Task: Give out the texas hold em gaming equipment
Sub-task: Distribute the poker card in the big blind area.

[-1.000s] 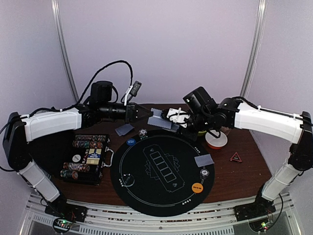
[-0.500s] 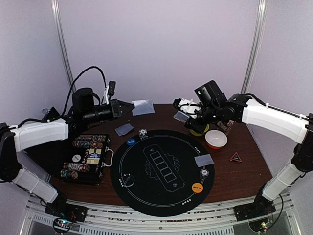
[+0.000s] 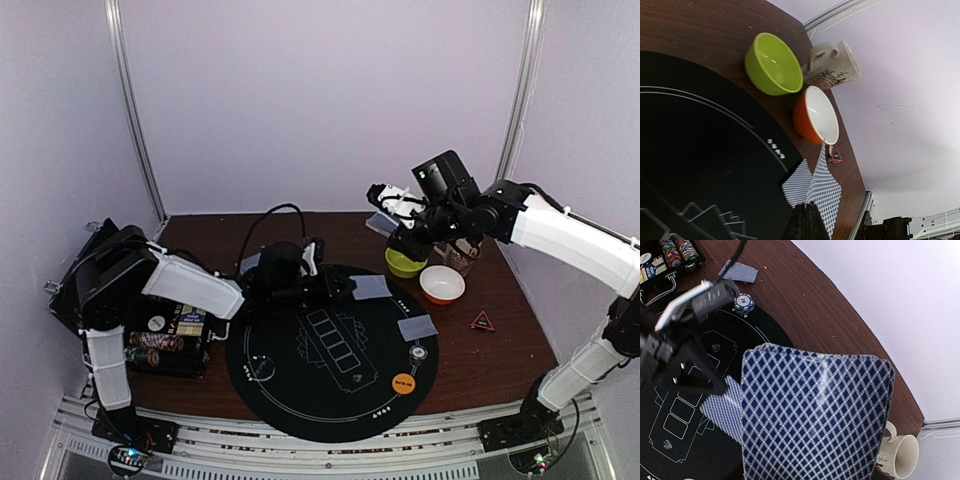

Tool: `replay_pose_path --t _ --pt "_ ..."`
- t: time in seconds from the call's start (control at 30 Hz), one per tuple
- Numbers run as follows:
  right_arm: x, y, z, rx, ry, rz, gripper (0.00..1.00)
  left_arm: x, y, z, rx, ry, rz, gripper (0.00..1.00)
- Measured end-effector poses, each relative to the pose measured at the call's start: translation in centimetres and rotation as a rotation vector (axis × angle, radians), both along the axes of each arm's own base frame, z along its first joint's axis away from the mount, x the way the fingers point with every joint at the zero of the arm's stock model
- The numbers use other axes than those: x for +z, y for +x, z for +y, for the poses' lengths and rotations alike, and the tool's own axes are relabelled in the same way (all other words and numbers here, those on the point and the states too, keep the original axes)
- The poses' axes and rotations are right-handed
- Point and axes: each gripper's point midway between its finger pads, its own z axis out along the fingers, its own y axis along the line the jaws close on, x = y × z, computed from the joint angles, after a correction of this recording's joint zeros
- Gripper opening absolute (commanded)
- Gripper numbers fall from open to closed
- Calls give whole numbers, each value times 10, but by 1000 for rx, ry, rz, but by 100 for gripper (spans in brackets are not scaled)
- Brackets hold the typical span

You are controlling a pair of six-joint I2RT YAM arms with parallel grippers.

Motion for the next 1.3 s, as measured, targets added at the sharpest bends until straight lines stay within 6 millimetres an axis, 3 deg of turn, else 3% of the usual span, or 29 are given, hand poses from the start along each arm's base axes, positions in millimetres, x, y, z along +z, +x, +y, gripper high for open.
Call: replay_pose_path --t 0.17,0.33,0.47,0.87,1.3 --pt "10 -5 -3 1 21 -10 49 0 -25 -67 -36 -49 -18 0" --pt "11 -11 -7 6 29 -12 49 -18 -30 -100 -25 -54 11 0" --pt "7 -14 -10 8 23 -6 49 -41 -24 -111 18 -11 31 0" --pt "6 -19 -11 20 30 -3 49 -62 -39 -125 70 -16 139 0" --pt "7 -23 -11 35 36 -6 49 -100 -41 -120 110 48 170 0"
